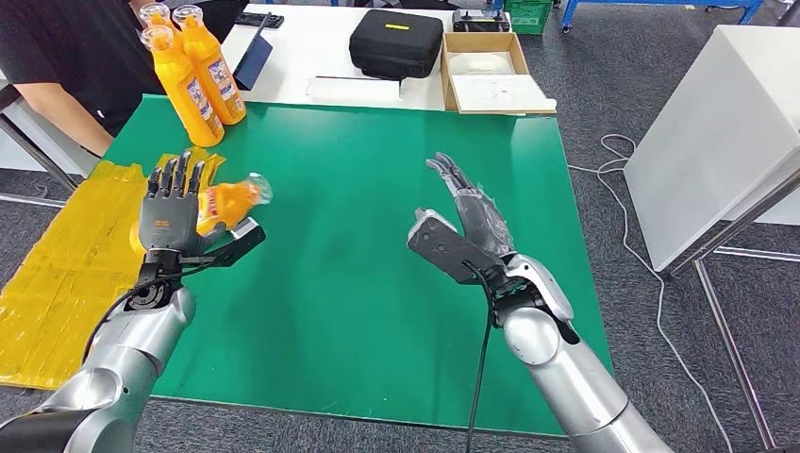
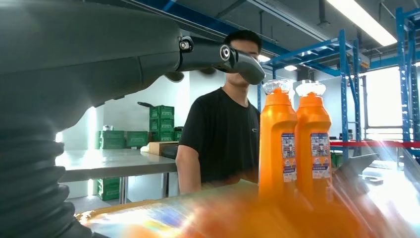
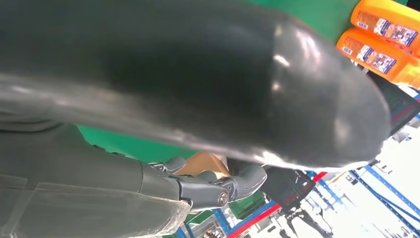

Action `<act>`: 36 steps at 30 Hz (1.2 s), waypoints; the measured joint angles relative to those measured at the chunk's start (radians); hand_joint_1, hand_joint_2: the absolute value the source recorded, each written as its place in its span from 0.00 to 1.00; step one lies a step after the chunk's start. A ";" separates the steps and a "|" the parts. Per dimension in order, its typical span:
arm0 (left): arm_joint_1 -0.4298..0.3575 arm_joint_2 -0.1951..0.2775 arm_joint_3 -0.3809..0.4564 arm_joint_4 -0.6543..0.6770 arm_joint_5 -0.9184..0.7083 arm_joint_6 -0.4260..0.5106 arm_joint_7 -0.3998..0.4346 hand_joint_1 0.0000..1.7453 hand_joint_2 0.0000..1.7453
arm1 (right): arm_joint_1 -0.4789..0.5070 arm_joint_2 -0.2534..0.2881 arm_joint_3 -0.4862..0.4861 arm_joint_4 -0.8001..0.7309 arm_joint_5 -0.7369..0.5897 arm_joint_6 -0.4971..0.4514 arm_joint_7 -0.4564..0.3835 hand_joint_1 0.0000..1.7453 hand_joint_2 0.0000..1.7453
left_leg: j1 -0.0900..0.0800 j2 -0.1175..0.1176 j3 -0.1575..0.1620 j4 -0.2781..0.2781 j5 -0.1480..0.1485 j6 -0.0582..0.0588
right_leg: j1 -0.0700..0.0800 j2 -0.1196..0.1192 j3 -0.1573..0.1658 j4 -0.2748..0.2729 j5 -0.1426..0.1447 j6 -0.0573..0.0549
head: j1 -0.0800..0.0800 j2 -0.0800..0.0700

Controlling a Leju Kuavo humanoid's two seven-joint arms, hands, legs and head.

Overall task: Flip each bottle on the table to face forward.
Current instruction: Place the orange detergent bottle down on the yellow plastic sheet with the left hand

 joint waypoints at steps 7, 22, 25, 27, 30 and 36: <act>-0.016 0.004 -0.008 0.035 -0.001 0.000 0.008 0.00 0.00 | -0.005 0.017 0.001 0.006 0.008 0.002 0.000 0.00 0.00 | 0.000 0.000 0.000 0.000 0.000 0.000 | 0.000 0.000 0.000 0.000 0.000 0.000 | 0.000 0.000; -0.039 0.009 -0.014 0.074 0.003 0.001 0.023 0.00 0.00 | -0.007 0.030 0.001 0.008 0.033 0.007 0.007 0.00 0.00 | 0.000 0.000 0.000 0.000 0.000 0.000 | 0.000 0.000 0.000 0.000 0.000 0.000 | 0.000 0.000; -0.043 0.015 -0.010 0.081 0.051 0.001 -0.008 0.00 0.00 | -0.006 0.030 0.001 0.009 0.037 0.008 0.003 0.00 0.00 | 0.000 0.000 0.000 0.000 0.000 0.000 | 0.000 0.000 0.000 0.000 0.000 0.000 | 0.000 0.000; -0.052 0.017 0.015 0.094 0.163 -0.003 -0.096 0.00 0.00 | -0.004 0.030 0.000 0.010 0.039 0.006 -0.005 0.00 0.00 | 0.000 0.000 0.000 0.000 0.000 0.000 | 0.000 0.000 0.000 0.000 0.000 0.000 | 0.000 0.000; -0.079 0.015 0.105 0.118 0.449 -0.112 -0.321 0.00 0.00 | 0.007 0.029 -0.004 0.010 0.039 -0.014 -0.038 0.00 0.00 | 0.000 0.000 0.000 0.000 0.000 0.000 | 0.000 0.000 0.000 0.000 0.000 0.000 | 0.000 0.000; -0.126 -0.022 0.292 0.104 1.082 -0.828 -0.474 0.00 0.00 | 0.017 0.055 -0.045 0.024 0.043 -0.141 -0.144 0.00 0.00 | 0.000 0.000 0.000 0.000 0.000 0.000 | 0.000 0.000 -0.001 0.000 0.000 0.000 | 0.000 0.000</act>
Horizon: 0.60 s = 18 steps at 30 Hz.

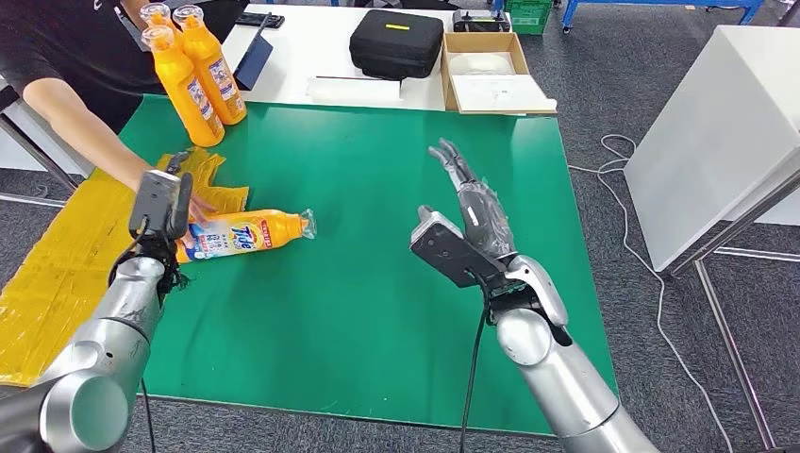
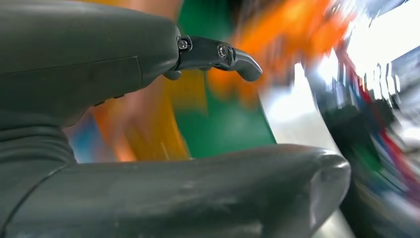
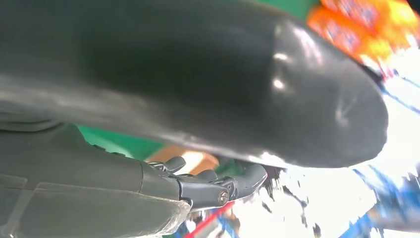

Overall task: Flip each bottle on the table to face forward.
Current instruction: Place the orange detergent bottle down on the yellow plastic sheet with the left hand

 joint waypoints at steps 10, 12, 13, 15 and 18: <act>-0.051 -0.142 -0.199 -0.090 0.590 -0.184 0.128 0.00 0.00 | -0.080 0.192 -0.186 0.301 -0.169 -0.491 -0.453 0.00 0.00 | -0.001 0.000 0.000 0.000 0.000 0.000 | -0.001 -0.001 0.001 0.000 0.000 0.000 | 0.000 0.000; -0.053 -0.165 -0.255 -0.091 0.621 -0.164 0.131 0.00 0.00 | -0.120 0.229 -0.225 0.379 -0.212 -0.507 -0.498 0.00 0.00 | 0.000 0.000 0.000 0.000 0.000 0.000 | -0.001 -0.001 0.001 0.000 0.000 0.000 | 0.000 0.000; -0.053 -0.174 -0.277 -0.091 0.629 -0.158 0.131 0.00 0.00 | -0.137 0.244 -0.242 0.411 -0.225 -0.508 -0.510 0.00 0.00 | 0.000 0.000 0.000 0.000 0.000 0.000 | -0.001 -0.001 0.001 0.000 0.000 0.000 | 0.000 0.000; -0.053 -0.185 -0.312 -0.091 0.639 -0.152 0.131 0.00 0.00 | -0.163 0.266 -0.267 0.463 -0.241 -0.504 -0.519 0.00 0.00 | 0.000 0.000 0.000 0.000 0.000 0.000 | -0.001 -0.001 0.001 0.000 0.000 0.000 | 0.000 0.000; -0.053 -0.194 -0.349 -0.092 0.656 -0.151 0.133 0.00 0.00 | -0.188 0.288 -0.290 0.522 -0.264 -0.461 -0.514 0.00 0.00 | 0.000 0.000 0.000 0.000 0.000 0.000 | -0.001 -0.001 0.001 0.001 0.000 0.000 | 0.000 0.000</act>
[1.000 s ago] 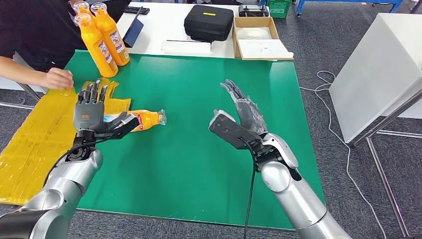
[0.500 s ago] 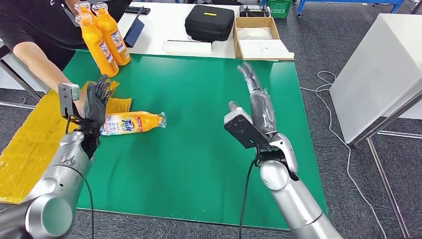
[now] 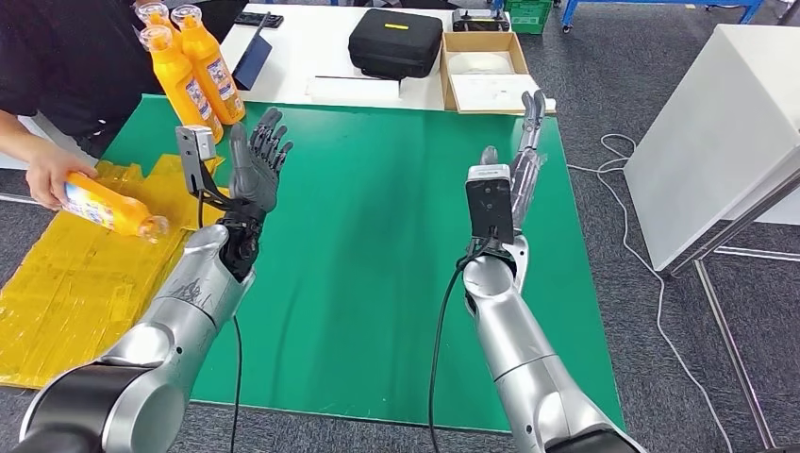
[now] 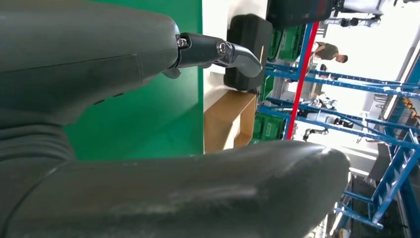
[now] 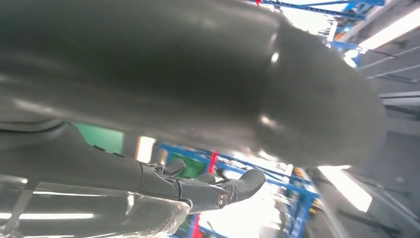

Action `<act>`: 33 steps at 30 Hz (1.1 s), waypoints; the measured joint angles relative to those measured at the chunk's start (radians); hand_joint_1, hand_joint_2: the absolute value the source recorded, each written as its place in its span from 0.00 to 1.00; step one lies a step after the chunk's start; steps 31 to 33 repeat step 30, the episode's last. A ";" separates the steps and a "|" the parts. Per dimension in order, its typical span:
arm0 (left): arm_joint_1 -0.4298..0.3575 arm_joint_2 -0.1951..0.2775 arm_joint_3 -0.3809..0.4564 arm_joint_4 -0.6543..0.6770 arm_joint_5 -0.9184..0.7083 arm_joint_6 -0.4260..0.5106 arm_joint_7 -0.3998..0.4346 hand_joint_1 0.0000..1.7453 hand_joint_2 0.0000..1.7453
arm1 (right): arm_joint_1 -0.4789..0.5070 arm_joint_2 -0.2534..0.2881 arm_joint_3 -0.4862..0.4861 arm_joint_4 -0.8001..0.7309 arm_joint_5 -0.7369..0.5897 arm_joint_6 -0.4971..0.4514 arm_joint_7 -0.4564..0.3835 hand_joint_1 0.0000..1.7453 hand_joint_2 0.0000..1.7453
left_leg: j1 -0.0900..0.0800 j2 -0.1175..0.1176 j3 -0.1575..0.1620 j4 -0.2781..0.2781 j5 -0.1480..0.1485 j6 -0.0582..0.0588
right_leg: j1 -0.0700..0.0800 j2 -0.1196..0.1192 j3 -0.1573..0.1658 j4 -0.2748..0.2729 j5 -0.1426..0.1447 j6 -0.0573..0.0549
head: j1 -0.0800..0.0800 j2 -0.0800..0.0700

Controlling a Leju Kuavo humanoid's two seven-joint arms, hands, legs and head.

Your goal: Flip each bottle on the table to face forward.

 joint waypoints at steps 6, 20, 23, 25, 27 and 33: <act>-0.004 -0.010 -0.064 -0.001 0.005 0.022 0.001 0.00 0.00 | -0.037 0.027 -0.022 0.094 -0.055 0.100 -0.001 0.00 0.00 | 0.000 -0.001 0.000 0.000 0.000 0.000 | 0.001 0.000 0.000 0.000 0.000 0.000 | 0.000 0.000; -0.053 -0.046 -0.188 -0.001 -0.108 0.148 0.000 0.00 0.00 | -0.067 0.041 -0.051 0.189 -0.065 0.182 0.035 0.00 0.00 | -0.001 -0.001 -0.001 0.001 0.000 0.000 | 0.000 0.000 0.000 0.000 0.000 0.000 | 0.000 0.000; -0.055 -0.047 -0.203 -0.001 -0.123 0.163 -0.006 0.00 0.00 | -0.067 0.042 -0.050 0.197 -0.049 0.189 0.052 0.00 0.00 | -0.001 -0.001 -0.001 0.001 0.000 0.000 | 0.000 0.000 0.000 0.000 0.000 0.000 | 0.000 0.000; -0.057 -0.047 -0.209 -0.001 -0.126 0.162 -0.008 0.00 0.00 | -0.067 0.042 -0.050 0.200 -0.044 0.192 0.057 0.00 0.00 | 0.000 -0.001 0.000 0.001 0.000 0.000 | 0.000 0.000 0.000 0.000 0.000 0.000 | 0.000 0.000; -0.058 -0.048 -0.213 -0.001 -0.126 0.160 -0.008 0.00 0.00 | -0.067 0.042 -0.050 0.202 -0.043 0.194 0.060 0.00 0.00 | 0.000 0.000 0.000 0.001 0.000 0.000 | 0.000 0.000 0.000 0.000 0.000 0.000 | 0.000 0.000; -0.060 -0.048 -0.216 -0.001 -0.126 0.159 -0.010 0.00 0.00 | -0.067 0.041 -0.050 0.203 -0.042 0.202 0.061 0.00 0.00 | 0.000 0.000 0.000 0.001 0.000 0.000 | 0.000 0.000 0.000 0.000 0.000 0.000 | 0.000 0.000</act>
